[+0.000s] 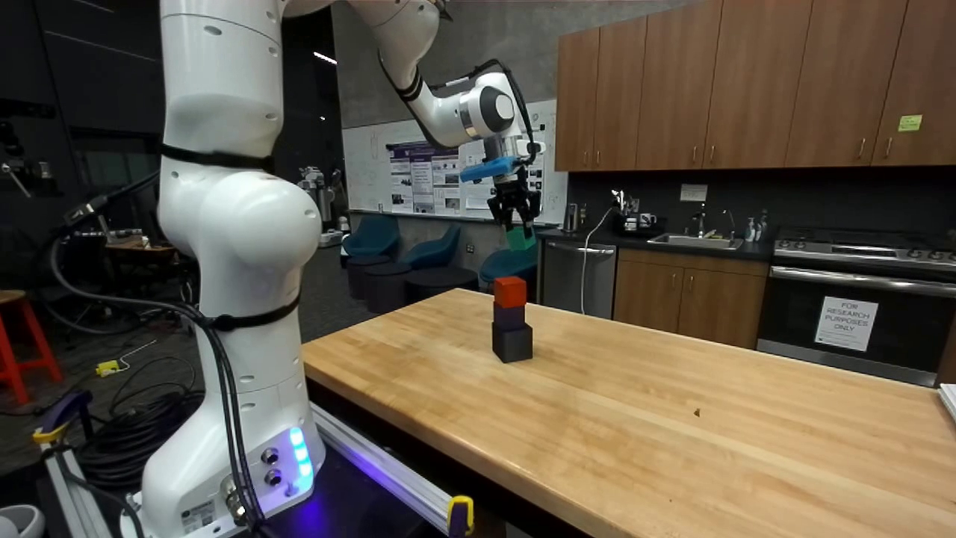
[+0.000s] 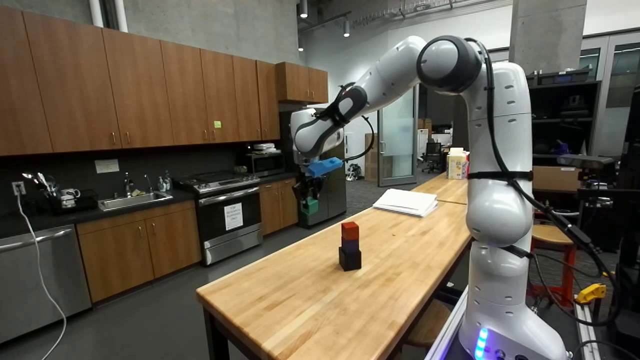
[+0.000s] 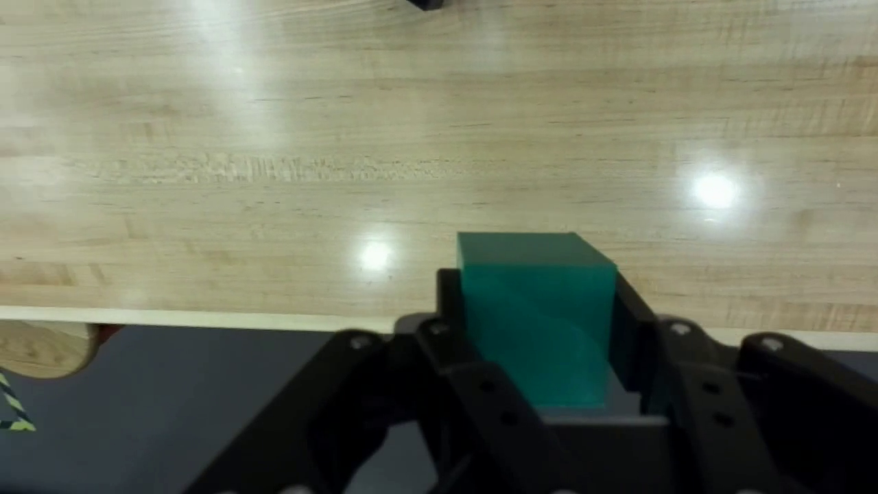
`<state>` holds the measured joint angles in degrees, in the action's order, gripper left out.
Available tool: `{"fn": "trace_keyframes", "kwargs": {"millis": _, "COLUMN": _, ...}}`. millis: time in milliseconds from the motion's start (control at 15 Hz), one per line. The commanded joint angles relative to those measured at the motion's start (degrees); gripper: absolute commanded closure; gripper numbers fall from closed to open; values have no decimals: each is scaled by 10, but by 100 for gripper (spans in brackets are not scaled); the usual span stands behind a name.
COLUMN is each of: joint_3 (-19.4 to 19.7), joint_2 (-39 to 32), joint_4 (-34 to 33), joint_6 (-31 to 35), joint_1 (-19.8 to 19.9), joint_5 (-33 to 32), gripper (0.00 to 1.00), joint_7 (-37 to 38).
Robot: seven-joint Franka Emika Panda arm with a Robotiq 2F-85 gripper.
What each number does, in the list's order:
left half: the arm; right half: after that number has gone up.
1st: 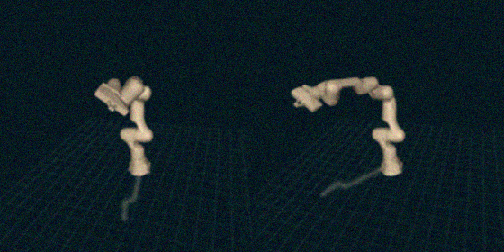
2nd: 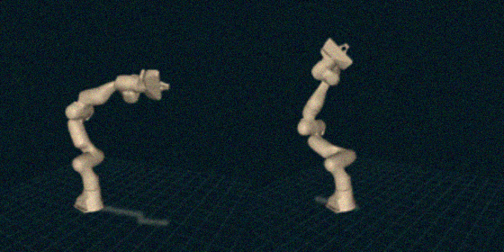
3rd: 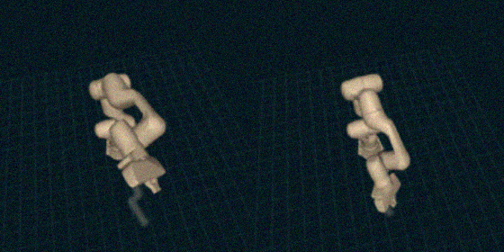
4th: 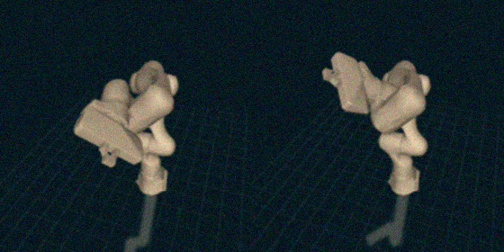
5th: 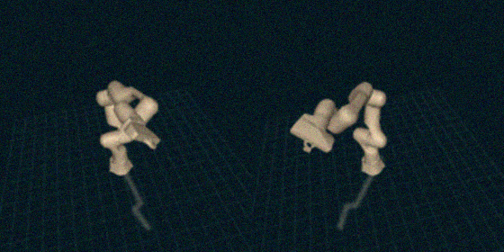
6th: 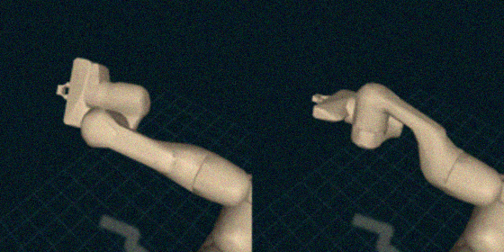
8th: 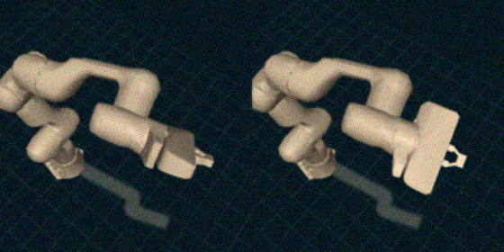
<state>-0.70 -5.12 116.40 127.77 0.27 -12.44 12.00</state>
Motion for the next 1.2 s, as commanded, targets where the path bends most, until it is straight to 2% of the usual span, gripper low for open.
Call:
{"fn": "trace_keyframes", "kwargs": {"millis": 0, "joint_3": 8, "joint_2": 43, "joint_4": 15, "joint_6": -39, "joint_1": -8, "joint_5": -29, "gripper": 76, "joint_7": 70}}
{"fn": "trace_keyframes", "kwargs": {"millis": 467, "joint_3": 6, "joint_2": 96, "joint_4": 50, "joint_6": -91, "joint_1": 3, "joint_5": -14, "gripper": 76, "joint_7": 124}}
{"fn": "trace_keyframes", "kwargs": {"millis": 867, "joint_3": 12, "joint_2": 135, "joint_4": 103, "joint_6": -93, "joint_1": 21, "joint_5": -4, "gripper": 76, "joint_7": 141}}
{"fn": "trace_keyframes", "kwargs": {"millis": 1133, "joint_3": 21, "joint_2": 156, "joint_4": 130, "joint_6": -92, "joint_1": 32, "joint_5": 35, "gripper": 76, "joint_7": 129}}
